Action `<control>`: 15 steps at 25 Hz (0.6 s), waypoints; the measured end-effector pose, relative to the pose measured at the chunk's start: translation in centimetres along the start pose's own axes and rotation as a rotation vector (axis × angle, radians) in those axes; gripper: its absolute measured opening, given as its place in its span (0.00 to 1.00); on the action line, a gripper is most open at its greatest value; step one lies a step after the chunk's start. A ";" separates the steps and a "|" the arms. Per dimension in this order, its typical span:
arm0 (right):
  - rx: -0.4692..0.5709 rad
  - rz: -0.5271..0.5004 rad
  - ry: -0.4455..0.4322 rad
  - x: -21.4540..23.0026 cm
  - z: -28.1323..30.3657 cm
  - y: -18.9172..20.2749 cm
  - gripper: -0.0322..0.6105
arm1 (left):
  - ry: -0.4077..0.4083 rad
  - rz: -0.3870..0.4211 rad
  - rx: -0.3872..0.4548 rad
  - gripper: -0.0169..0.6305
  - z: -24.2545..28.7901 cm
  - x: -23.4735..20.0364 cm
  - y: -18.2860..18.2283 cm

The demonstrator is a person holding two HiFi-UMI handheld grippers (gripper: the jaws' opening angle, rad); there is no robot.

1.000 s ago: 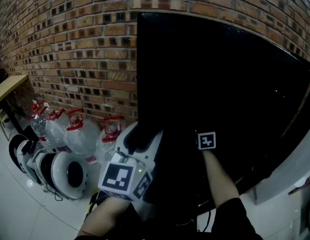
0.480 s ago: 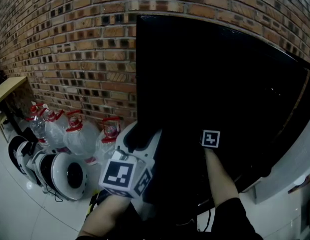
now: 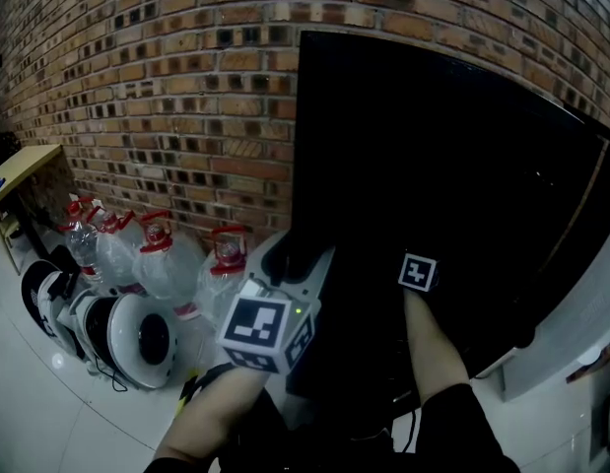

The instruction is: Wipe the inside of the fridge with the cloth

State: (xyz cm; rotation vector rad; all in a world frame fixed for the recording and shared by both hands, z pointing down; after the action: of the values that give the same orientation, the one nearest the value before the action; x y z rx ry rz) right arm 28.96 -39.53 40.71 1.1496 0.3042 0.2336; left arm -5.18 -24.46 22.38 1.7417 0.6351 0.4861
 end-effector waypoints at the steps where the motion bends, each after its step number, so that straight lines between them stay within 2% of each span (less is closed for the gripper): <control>1: 0.009 0.020 -0.020 -0.1 -0.5 0.3 0.16 | 0.000 -0.002 0.003 0.38 -0.1 -0.1 0.0; 8: 0.080 0.004 -0.142 -0.1 -5.7 1.9 0.16 | -0.012 -0.024 0.041 0.38 -0.4 -0.3 0.0; 10: 0.128 -0.017 -0.193 -0.6 -8.1 1.8 0.16 | -0.010 -0.038 0.046 0.38 -0.5 -0.4 0.1; 13: 0.205 -0.065 -0.293 -1.4 -11.9 1.5 0.16 | -0.001 -0.075 0.049 0.39 -1.2 -0.4 0.3; 15: 0.255 -0.077 -0.403 -1.8 -15.0 1.2 0.16 | 0.011 -0.087 0.056 0.38 -2.2 -0.2 0.6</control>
State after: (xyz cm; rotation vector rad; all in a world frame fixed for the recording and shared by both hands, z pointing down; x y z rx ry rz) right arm 21.96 -26.82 36.41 1.4024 0.0202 -0.1099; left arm -6.58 -23.07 23.52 1.7569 0.7353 0.4211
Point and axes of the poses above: the fingertips, and each gripper's own axes: z forward along the fingers, x to its right, y out of its underside, the point moved 5 cm from there along -z, backward along the fingers, and after that the axes turned 6 degrees about -x, right-handed, at the moved point
